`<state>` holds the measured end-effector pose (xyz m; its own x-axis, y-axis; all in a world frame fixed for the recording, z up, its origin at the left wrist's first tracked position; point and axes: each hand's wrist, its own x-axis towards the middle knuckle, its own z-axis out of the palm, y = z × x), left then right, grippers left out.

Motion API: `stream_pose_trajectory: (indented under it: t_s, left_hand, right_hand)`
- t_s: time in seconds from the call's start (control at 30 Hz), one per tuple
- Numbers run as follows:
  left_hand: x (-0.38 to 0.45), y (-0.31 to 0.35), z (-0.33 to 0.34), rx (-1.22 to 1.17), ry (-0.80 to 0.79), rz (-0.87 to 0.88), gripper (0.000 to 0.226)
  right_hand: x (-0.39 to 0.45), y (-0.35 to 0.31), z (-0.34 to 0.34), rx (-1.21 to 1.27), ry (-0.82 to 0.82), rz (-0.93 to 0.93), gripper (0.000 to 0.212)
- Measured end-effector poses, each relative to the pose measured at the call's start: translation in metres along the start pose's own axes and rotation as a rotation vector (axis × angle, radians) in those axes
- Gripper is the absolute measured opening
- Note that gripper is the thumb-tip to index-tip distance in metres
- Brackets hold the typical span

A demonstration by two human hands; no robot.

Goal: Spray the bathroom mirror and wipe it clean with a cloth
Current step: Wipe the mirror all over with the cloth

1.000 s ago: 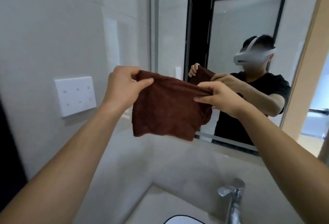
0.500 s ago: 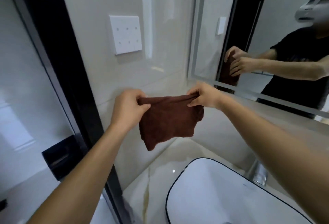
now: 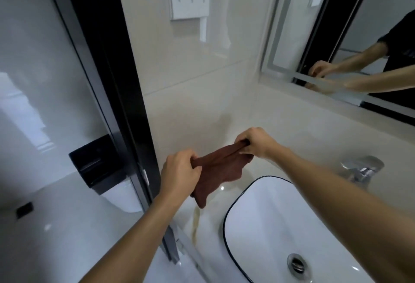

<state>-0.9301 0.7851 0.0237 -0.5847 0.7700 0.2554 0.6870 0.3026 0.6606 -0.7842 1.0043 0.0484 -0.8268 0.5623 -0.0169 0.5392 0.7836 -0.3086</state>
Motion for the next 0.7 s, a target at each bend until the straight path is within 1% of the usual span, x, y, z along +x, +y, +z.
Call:
stream_pose_trajectory:
  t_s: [0.13, 0.33, 0.5, 0.57, 0.63, 0.7]
  left_hand:
    - [-0.020, -0.009, 0.018, 0.028, 0.012, -0.063, 0.009]
    - [-0.057, -0.015, 0.046, 0.018, -0.012, -0.135, 0.010]
    - [-0.055, -0.032, 0.071, -0.036, 0.059, -0.237, 0.011]
    - [-0.048, -0.049, 0.087, -0.013, 0.047, -0.285, 0.015]
    - [-0.040, -0.068, 0.104, 0.038, 0.002, -0.309, 0.018]
    - [-0.033, -0.084, 0.118, 0.128, -0.052, -0.304, 0.014]
  right_hand:
    - [0.000, 0.006, 0.025, 0.004, -0.040, -0.049, 0.018]
    - [-0.010, 0.024, 0.047, -0.044, -0.176, -0.147, 0.018]
    - [0.024, 0.029, 0.059, -0.110, -0.370, -0.123, 0.021]
    - [0.044, 0.029, 0.079, -0.132, -0.390, -0.106, 0.023]
    - [0.059, 0.033, 0.106, -0.135, -0.395, -0.068, 0.025]
    - [0.069, 0.038, 0.136, -0.139, -0.373, -0.023, 0.027]
